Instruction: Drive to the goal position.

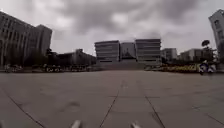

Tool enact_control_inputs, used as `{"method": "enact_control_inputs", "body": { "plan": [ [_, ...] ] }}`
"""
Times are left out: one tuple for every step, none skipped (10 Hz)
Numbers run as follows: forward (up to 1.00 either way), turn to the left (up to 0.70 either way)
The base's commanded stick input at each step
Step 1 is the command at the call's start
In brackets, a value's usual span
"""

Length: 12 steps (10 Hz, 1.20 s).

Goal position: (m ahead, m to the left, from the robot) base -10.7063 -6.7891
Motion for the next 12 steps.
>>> {"method": "enact_control_inputs", "body": {
  "plan": [
    [1.00, -0.24],
    [1.00, -0.24],
    [1.00, -0.24],
    [1.00, -0.24],
    [1.00, -0.24],
    [1.00, -0.24],
    [1.00, -0.24],
    [1.00, -0.24],
    [1.00, -0.20],
    [1.00, 0.00],
    [1.00, 0.00],
    [1.00, 0.00]
  ]
}}
